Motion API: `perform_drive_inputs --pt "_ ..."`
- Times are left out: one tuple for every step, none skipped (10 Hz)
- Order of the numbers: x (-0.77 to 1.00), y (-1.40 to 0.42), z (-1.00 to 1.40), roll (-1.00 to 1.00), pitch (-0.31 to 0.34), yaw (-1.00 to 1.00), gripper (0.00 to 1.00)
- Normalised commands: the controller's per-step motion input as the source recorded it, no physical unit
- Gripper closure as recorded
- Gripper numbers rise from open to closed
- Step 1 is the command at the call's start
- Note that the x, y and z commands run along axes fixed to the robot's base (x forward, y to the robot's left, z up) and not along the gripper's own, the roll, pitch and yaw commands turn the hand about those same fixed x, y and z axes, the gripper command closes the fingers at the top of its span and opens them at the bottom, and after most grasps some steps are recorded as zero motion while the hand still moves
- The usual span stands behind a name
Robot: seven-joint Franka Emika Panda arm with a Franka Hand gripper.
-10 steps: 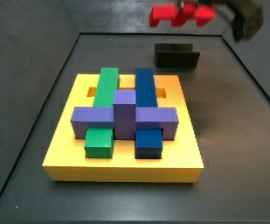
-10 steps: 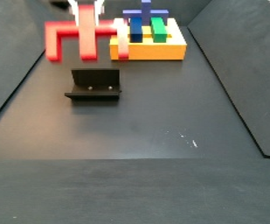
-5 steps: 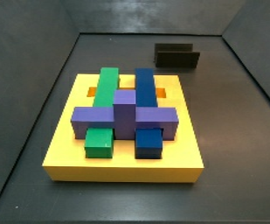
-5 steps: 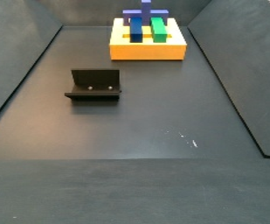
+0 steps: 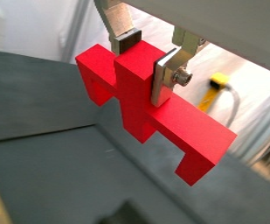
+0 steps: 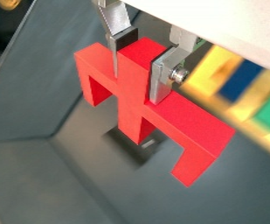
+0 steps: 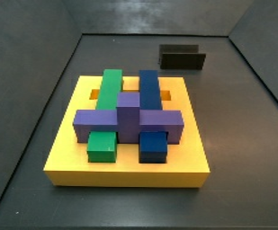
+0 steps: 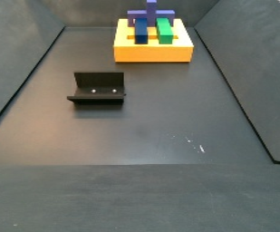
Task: Pick up the red object. Move up. Place the red object on the fixture. Regrasp the red object. Move to above the board. Insert the red object.
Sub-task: Move to above the board, then insert the red object.
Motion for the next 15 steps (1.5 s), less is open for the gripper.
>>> perform_drive_inputs --pt "-1.04 -1.4 0.26 -1.0 -0.002 -0.06 1.0" --pt "-1.06 -1.4 0.25 -1.0 0.001 -0.06 1.0" --pt "-0.65 -0.83 0.14 -1.0 0.003 -0.06 1.0" --pt "-0.3 -0.35 0.05 -1.0 0.007 -0.06 1.0" --pt "-0.16 -0.17 0.03 -1.0 0.013 -0.06 1.0" --pt "-0.12 -0.1 0.03 -1.0 -0.001 -0.05 1.0" --pt "-0.11 -0.06 0.01 -0.91 -0.018 -0.05 1.0" --pt "-0.08 0.0 0.0 -0.63 -0.028 -0.02 1.0" --pt "-0.06 0.01 0.0 -0.42 -0.037 -0.01 1.0" --pt "-0.04 0.01 0.0 -0.27 -0.033 -0.01 1.0" --pt "0.0 0.0 -0.02 0.0 0.0 0.0 1.0" --pt "0.0 0.05 -0.22 0.0 0.0 -0.02 1.0" --pt "0.0 0.21 -0.48 0.03 0.0 -0.08 1.0" --pt "0.0 0.25 -0.61 0.06 0.0 -0.05 1.0" --pt "0.0 0.21 -0.61 0.08 0.0 -0.01 1.0"
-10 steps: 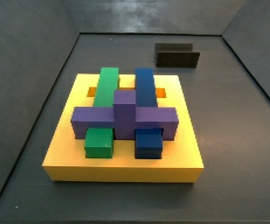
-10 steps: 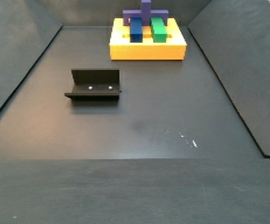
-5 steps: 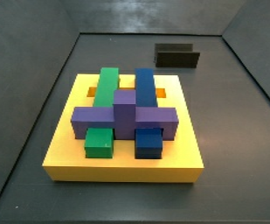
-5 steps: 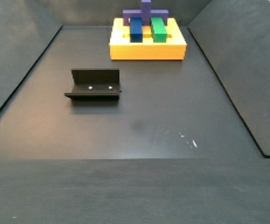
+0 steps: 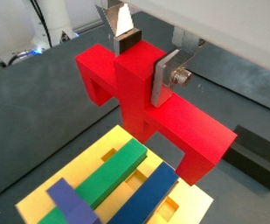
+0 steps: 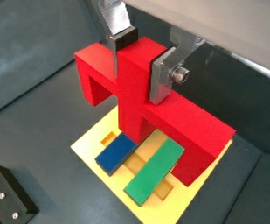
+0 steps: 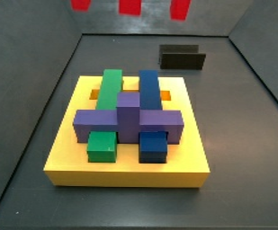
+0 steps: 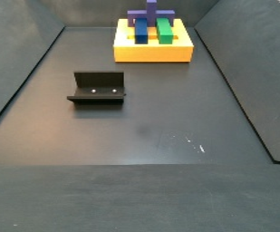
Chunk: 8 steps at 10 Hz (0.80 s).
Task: Pick up the red object. Move up. Place the red object on the fixture. Regrasp the red object. Move to above the board. Insert the red object.
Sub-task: Insert the red object.
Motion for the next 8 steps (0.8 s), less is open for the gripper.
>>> perform_drive_inputs --pt "0.0 0.06 -0.45 0.04 0.0 0.0 1.0" --pt "0.0 0.04 -0.31 0.0 0.0 0.0 1.0" --pt "0.0 0.07 -0.16 -0.05 -0.017 0.0 1.0" --pt "0.0 0.07 -0.07 -0.09 -0.043 0.0 1.0" --pt "0.0 0.08 -0.04 -0.09 -0.04 0.0 1.0" --pt "0.0 0.06 -0.01 -0.03 -0.001 0.0 1.0" --pt "0.0 0.09 -0.01 -0.03 0.0 0.0 1.0" --pt "0.0 0.03 -0.09 -0.05 -0.001 0.0 1.0"
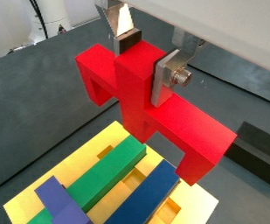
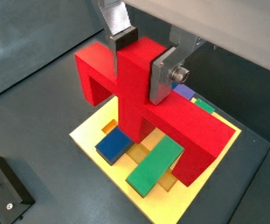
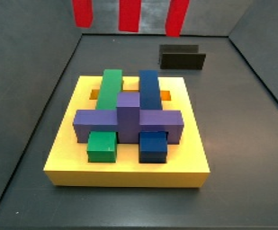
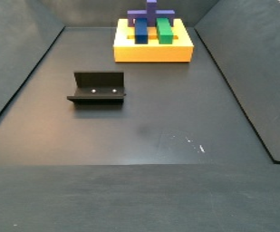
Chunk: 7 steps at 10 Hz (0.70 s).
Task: Pick up the red object. Move up. Place the red object on the fixture. Regrasp the red object. Move to above the board. Insert the red object.
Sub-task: Insert the red object.
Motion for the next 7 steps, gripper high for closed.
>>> perform_drive_inputs --pt "0.0 0.0 -0.23 -0.09 -0.073 0.0 1.0" --pt "0.0 0.01 -0.43 -0.17 -0.147 0.0 1.0" --pt "0.0 0.07 -0.49 -0.27 -0.2 0.0 1.0" --pt "0.0 0.09 -0.37 -0.32 -0.221 0.0 1.0" --pt "0.0 0.1 -0.37 -0.32 -0.223 0.0 1.0" --pt "0.0 0.07 -0.42 -0.29 -0.229 0.0 1.0" --pt "0.0 0.0 -0.51 -0.11 -0.251 0.0 1.0"
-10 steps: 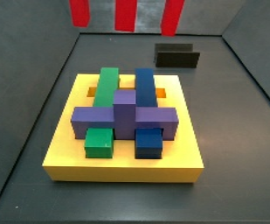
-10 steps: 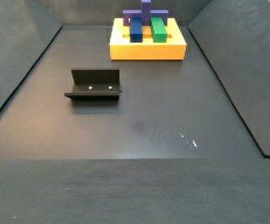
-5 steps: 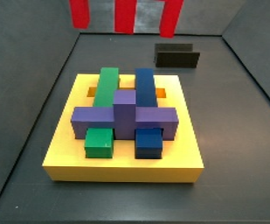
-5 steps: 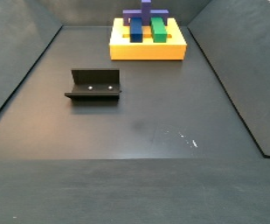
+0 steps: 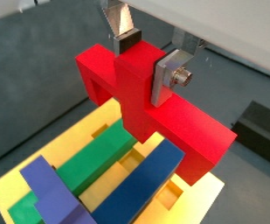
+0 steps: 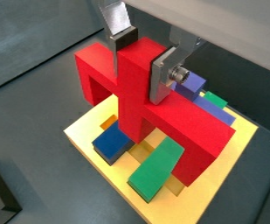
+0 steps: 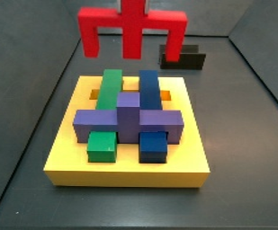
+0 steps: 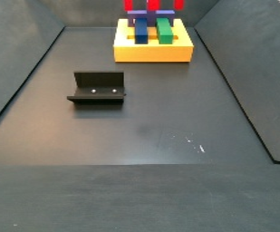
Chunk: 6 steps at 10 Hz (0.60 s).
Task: Pick up the red object. Move up. Place the red object on the fixture. Regrasp the red object. Move to above the board. Insert the red object.
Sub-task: Insert the red object.
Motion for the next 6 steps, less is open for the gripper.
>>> perform_drive_inputs --pt "0.0 0.0 -0.38 0.0 -0.16 0.0 1.0" --pt "0.05 -0.01 -0.35 0.0 -0.064 0.01 1.0" --pt "0.0 -0.01 -0.24 0.0 -0.014 0.03 1.0" --pt "0.0 0.0 -0.3 0.0 0.0 0.08 1.0" --pt "0.15 0.0 -0.33 -0.01 0.0 0.07 1.0" --pt "0.0 0.0 -0.31 -0.01 -0.061 0.03 1.0"
